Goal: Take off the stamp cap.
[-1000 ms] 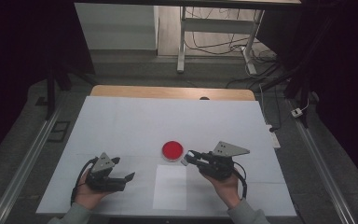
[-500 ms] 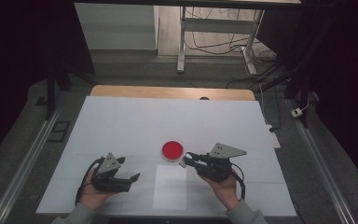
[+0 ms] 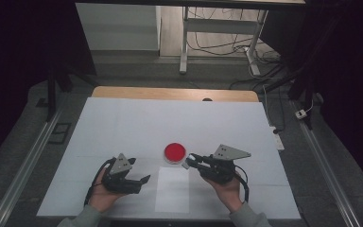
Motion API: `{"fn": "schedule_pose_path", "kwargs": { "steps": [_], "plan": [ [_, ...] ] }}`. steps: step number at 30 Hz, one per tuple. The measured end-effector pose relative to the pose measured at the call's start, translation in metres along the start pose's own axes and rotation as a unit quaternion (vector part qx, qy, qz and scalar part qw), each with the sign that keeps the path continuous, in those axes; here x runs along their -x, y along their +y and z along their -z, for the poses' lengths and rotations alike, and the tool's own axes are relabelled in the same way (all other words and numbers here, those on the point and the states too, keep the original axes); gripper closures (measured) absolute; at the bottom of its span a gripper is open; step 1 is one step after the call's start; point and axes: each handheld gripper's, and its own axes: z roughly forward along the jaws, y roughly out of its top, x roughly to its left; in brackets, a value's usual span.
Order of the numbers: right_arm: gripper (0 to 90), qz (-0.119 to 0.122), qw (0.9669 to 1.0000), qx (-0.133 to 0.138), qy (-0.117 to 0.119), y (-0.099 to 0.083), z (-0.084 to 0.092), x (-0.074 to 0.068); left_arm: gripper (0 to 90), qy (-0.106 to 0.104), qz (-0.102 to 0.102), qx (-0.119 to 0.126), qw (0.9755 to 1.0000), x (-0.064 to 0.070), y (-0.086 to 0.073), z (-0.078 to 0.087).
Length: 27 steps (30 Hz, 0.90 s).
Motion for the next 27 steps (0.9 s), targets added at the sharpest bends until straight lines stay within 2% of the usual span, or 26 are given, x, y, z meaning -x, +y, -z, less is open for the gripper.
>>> {"fn": "schedule_pose_path", "kwargs": {
  "steps": [9,27],
  "plan": [
    [74.9,0.002,1.0,0.002,-0.001,0.001,0.0,0.0,18.0,-0.005,-0.003,0.01,0.9999,0.007,0.009,-0.002],
    [74.9,0.001,1.0,0.005,-0.004,0.002,-0.001,-0.001,18.0,-0.024,-0.008,0.014,0.9996,0.018,0.019,-0.012]
  ]
}}
